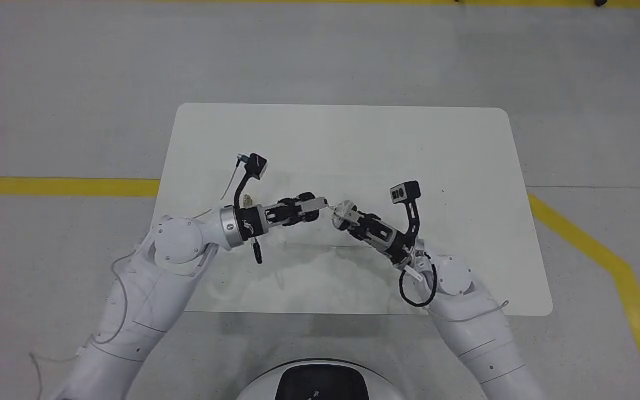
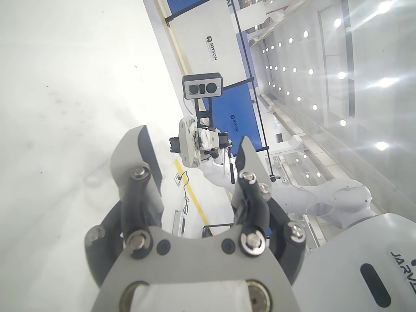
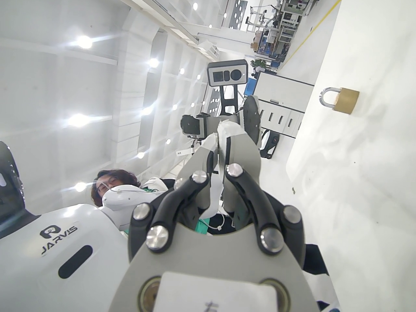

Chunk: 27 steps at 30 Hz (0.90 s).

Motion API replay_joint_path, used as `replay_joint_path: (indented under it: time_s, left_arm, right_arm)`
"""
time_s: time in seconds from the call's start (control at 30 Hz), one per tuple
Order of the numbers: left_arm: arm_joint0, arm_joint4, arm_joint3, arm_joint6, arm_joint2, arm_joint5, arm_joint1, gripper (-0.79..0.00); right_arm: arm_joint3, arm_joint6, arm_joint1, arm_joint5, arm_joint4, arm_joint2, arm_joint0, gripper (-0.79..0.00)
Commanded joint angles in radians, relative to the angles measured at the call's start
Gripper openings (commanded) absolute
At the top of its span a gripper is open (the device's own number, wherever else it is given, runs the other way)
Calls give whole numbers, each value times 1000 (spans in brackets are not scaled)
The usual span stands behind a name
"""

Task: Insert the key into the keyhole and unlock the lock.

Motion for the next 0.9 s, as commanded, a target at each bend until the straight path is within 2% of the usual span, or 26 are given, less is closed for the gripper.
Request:
replay_joint_path:
  time_s: [0.0,0.13,0.3,0.4,0.47,0.57,0.67,0.87]
  left_arm:
    - [12,-20,-9,-6,-47,-18,8,0]
    - [77,-39,-43,-33,-206,-80,36,0]
    - [227,-18,-49,-48,-448,-175,74,0]
    - [296,6,-21,-41,-549,-216,87,0]
    - [328,75,1,-4,-585,-251,92,0]
    - [351,243,13,96,-578,-273,91,0]
    - [366,461,-16,226,-524,-281,84,0]
    - [372,911,-86,491,-372,-170,63,0]
  right_arm:
    - [-3,-13,1,-20,-3,12,1,-785]
    - [-10,-69,4,-88,-64,51,-3,-785]
    - [-16,-77,5,-90,-74,57,-3,-785]
    - [-16,-77,5,-90,-74,57,-3,-785]
    - [-16,-77,5,-90,-74,57,-3,-785]
    - [-16,-77,5,-90,-74,57,-3,-785]
    - [-16,-77,5,-90,-74,57,-3,-785]
    - [-16,-77,5,-90,-74,57,-3,-785]
